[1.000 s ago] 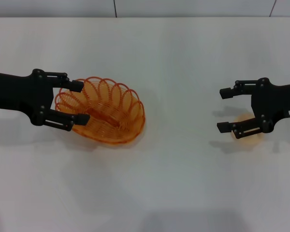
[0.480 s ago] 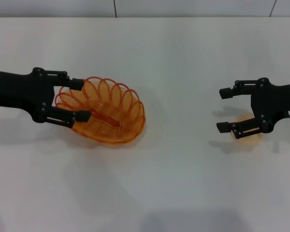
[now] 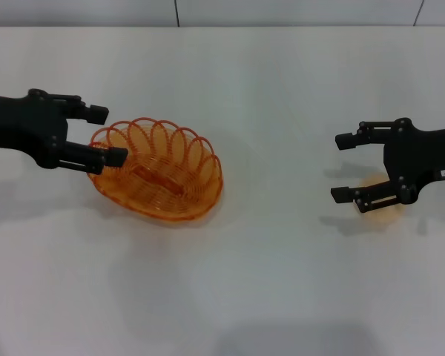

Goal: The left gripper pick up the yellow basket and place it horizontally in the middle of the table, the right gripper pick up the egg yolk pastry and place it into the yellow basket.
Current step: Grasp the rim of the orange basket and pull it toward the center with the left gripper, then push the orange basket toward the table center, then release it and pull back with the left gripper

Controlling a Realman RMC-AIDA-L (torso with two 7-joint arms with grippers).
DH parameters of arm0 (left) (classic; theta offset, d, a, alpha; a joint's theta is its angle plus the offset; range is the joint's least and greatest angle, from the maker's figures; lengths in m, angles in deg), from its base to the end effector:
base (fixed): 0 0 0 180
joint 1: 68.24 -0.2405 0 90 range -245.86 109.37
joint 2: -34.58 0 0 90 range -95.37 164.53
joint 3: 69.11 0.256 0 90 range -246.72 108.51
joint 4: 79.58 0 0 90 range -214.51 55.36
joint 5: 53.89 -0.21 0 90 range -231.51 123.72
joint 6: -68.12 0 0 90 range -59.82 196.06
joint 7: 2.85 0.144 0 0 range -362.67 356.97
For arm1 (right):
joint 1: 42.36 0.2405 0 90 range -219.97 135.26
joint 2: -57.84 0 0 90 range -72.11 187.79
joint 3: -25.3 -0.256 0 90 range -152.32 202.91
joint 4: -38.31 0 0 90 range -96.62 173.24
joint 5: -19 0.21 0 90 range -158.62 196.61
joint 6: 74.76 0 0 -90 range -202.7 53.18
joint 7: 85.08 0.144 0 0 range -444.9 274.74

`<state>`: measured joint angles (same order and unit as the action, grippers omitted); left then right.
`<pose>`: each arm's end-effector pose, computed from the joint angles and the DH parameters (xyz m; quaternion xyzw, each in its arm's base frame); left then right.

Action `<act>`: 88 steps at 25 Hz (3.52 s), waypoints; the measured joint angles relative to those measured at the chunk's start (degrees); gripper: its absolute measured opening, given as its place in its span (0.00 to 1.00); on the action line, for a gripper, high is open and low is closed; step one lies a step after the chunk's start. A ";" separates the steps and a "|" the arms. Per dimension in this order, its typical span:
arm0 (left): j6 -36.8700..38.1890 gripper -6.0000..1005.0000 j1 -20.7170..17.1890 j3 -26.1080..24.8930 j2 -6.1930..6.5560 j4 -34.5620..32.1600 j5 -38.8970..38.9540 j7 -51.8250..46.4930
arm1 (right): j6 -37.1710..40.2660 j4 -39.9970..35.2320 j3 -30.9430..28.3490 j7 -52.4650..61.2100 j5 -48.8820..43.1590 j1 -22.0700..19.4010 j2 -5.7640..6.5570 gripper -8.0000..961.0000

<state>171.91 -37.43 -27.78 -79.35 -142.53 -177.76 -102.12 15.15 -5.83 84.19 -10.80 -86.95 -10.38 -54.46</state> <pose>-0.2375 0.3362 0.0891 -0.9682 -0.1977 -0.1085 0.1084 0.2310 0.3477 0.0224 -0.9810 0.0426 0.1673 0.0883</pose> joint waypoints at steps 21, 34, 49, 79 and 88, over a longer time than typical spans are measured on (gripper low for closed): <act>-8.38 0.86 10.07 0.24 1.87 -2.17 -26.12 -34.14 | -1.66 -1.91 0.02 -2.33 -0.14 -1.82 -1.61 0.89; -22.18 0.86 13.15 6.71 -0.50 11.60 -29.05 -32.46 | -1.74 -1.91 0.01 -2.89 -0.09 -2.13 -2.33 0.88; -27.85 0.74 15.30 8.37 -1.93 18.18 -29.49 -31.05 | -3.38 -2.25 -0.01 -3.36 0.14 -2.08 -2.67 0.88; -24.20 0.08 12.83 9.12 -3.69 13.91 -21.43 -41.48 | -2.53 -7.15 -0.18 -3.87 2.10 -5.70 -2.81 0.87; -29.20 0.08 13.08 14.72 -5.31 15.18 -17.46 -56.30 | -2.36 -7.45 -0.18 -5.99 2.14 -5.90 -2.68 0.87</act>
<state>142.71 -24.35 -13.06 -84.65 -127.34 -195.22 -158.42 12.79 -13.28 84.01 -16.79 -84.81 -16.28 -57.14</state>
